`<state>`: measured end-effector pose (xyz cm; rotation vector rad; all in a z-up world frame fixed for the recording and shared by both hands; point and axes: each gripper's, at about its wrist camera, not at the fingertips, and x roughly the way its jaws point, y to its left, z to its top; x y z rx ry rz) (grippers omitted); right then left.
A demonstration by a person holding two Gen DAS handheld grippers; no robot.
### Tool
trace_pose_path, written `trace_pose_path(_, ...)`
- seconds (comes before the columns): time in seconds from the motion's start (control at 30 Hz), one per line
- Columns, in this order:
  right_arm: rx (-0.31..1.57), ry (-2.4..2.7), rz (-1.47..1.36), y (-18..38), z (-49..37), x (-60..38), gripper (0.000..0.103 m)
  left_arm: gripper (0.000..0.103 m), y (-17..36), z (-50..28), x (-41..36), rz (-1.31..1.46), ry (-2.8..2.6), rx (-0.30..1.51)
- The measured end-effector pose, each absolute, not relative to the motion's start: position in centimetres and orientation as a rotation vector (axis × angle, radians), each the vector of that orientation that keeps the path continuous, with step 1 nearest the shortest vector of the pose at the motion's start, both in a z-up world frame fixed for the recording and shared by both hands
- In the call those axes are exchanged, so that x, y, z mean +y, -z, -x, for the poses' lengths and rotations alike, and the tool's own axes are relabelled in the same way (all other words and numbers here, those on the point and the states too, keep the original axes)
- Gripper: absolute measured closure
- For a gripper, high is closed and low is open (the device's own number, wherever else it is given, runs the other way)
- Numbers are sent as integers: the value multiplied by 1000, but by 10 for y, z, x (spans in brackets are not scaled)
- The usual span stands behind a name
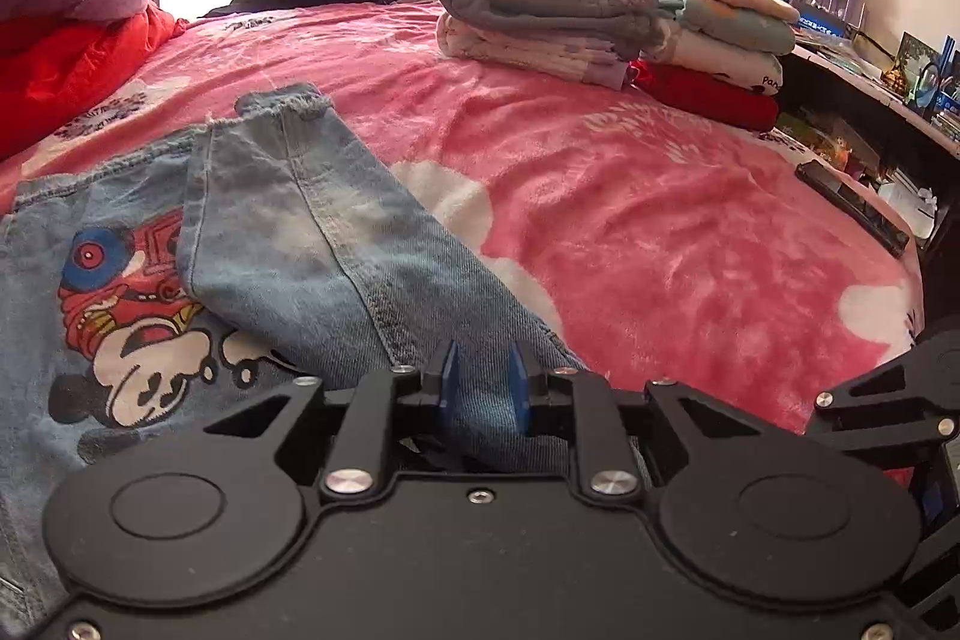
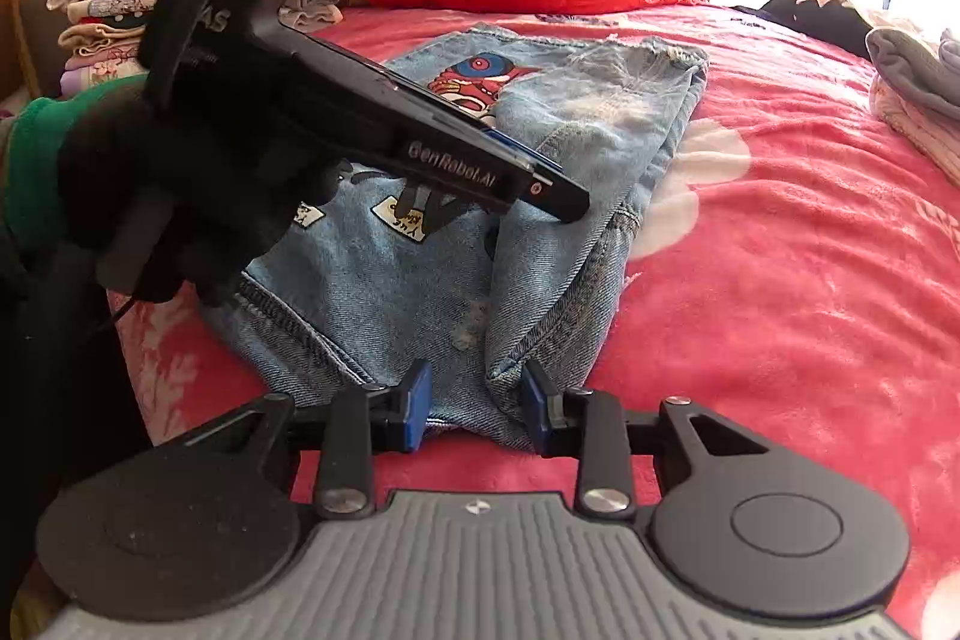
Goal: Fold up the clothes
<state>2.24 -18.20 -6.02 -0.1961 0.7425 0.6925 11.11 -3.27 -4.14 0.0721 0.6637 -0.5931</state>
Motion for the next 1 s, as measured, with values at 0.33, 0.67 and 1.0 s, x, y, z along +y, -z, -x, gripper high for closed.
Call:
trace_pose_path(0.33,677,-608,180,42,-10,-197,55,73,23,-98,-8,183,675,864)
trace_pose_path(0.67,700,-554,211,52,-13,-190,45,72,60,-78,-26,452,606,1082)
trace_pose_path(1.0,722,-525,222,61,-16,-187,55,97,49,-64,-18,423,479,976)
